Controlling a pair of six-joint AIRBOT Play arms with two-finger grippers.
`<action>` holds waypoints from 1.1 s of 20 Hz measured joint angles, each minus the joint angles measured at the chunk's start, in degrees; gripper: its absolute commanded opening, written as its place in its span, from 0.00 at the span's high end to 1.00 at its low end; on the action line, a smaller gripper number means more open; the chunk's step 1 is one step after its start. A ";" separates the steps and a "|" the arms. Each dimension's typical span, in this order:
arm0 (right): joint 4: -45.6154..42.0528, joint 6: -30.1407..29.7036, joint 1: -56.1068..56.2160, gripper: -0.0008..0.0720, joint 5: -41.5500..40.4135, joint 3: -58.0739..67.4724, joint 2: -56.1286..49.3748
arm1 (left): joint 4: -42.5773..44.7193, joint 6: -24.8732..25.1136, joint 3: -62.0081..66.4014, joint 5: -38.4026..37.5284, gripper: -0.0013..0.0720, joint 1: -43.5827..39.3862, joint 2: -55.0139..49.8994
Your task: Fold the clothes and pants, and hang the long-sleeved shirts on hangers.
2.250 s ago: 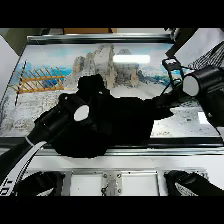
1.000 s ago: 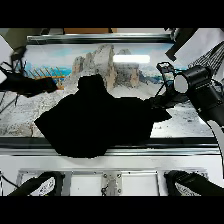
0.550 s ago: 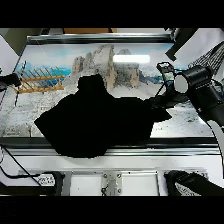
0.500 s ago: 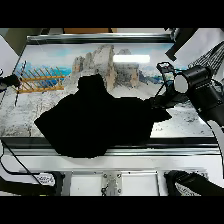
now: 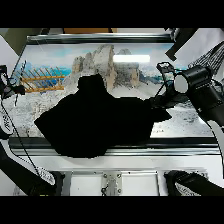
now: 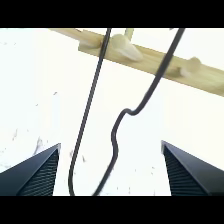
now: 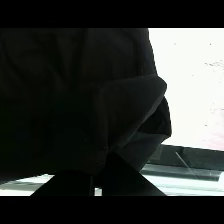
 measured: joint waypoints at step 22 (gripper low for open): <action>0.00 0.00 0.00 0.97 0.00 0.00 0.00 | -0.48 -0.48 6.25 -0.57 0.97 1.53 -10.05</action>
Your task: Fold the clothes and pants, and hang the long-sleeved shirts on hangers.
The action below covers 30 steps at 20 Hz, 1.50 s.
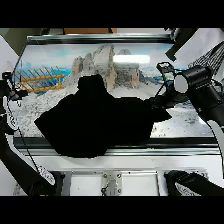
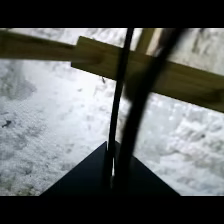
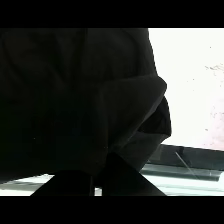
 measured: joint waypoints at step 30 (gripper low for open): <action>0.02 -0.02 0.00 0.97 -0.02 0.00 0.00 | -34.38 32.96 -0.70 -39.71 0.97 -18.56 36.57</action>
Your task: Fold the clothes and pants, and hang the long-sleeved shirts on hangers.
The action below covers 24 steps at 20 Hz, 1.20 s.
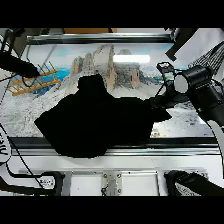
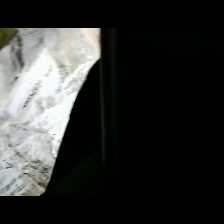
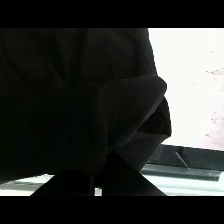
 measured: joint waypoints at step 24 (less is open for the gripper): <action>0.00 0.00 0.00 0.97 0.00 0.00 0.00 | -6.56 20.52 -63.30 -7.10 0.97 -13.20 51.06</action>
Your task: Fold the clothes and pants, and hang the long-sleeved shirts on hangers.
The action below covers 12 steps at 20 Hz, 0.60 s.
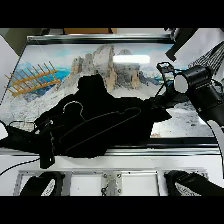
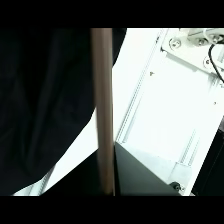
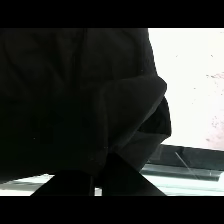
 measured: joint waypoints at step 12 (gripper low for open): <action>-0.02 0.00 0.00 0.97 0.00 0.00 0.00 | 0.28 -0.35 5.29 9.16 0.97 -9.77 -15.37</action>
